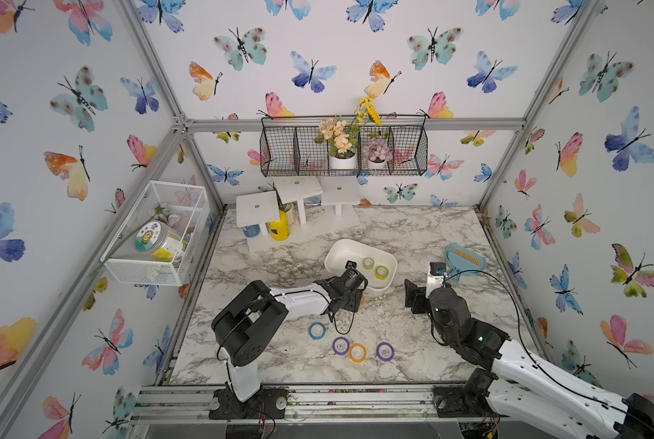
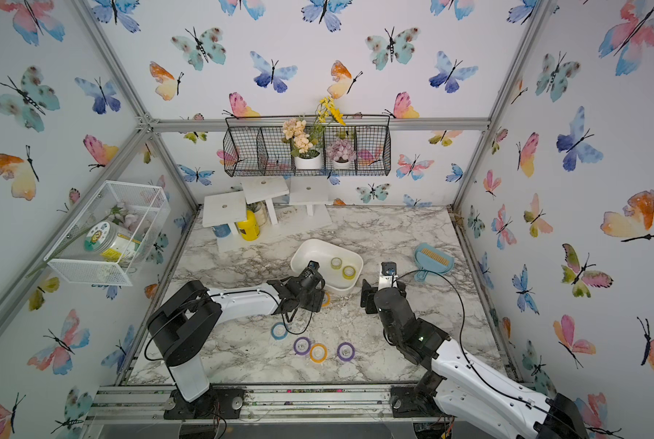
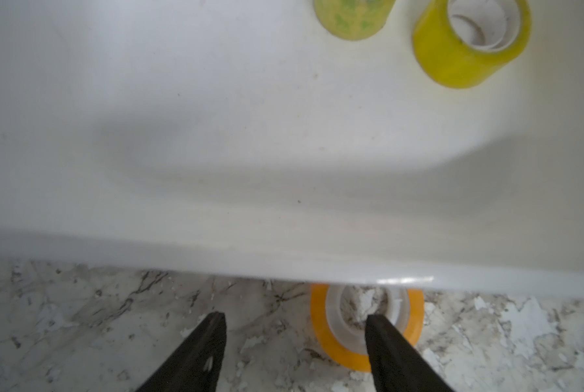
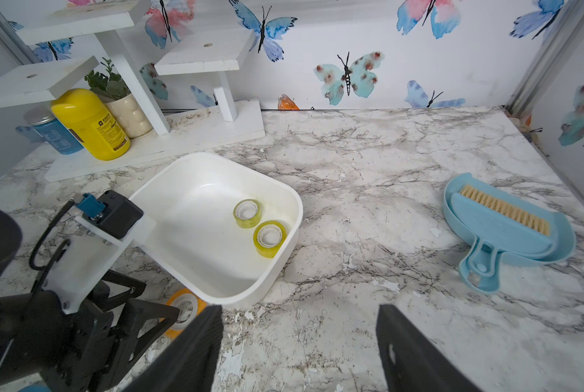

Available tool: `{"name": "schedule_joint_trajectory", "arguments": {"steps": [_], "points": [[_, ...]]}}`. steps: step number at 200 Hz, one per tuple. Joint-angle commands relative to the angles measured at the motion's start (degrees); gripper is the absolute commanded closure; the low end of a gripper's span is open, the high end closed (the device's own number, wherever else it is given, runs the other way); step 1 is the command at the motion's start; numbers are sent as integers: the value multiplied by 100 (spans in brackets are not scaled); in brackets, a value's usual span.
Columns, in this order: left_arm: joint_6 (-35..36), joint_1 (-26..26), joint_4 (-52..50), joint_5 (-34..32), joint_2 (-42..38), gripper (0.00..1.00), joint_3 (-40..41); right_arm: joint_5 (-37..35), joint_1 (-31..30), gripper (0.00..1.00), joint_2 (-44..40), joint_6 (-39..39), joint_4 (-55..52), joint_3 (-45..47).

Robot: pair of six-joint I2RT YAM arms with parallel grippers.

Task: Put the transparent tape into the storage box
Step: Move the tape to the center of the board.

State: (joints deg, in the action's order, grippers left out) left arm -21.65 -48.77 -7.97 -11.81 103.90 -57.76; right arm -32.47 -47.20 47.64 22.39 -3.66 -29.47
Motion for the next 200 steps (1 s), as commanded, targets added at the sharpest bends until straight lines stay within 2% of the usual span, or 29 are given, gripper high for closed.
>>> {"name": "schedule_joint_trajectory", "arguments": {"steps": [1, 80, 144, 170, 200], "points": [[16, -23, -111, -352, 146, 31, -99, -189, -10, 24, 44, -92, 278, 117], [35, -19, -299, -407, 343, 38, -167, -304, -16, 22, -90, -82, 527, 486], [-64, -10, -684, -367, -400, 41, 685, -252, -13, 22, -133, -86, 556, 513], [-67, 38, -858, -210, -614, 49, 875, -234, -11, 22, -123, -86, 572, 522], [46, 224, -934, 211, -534, 62, 850, -216, -9, 22, -110, -95, 586, 522]]}}
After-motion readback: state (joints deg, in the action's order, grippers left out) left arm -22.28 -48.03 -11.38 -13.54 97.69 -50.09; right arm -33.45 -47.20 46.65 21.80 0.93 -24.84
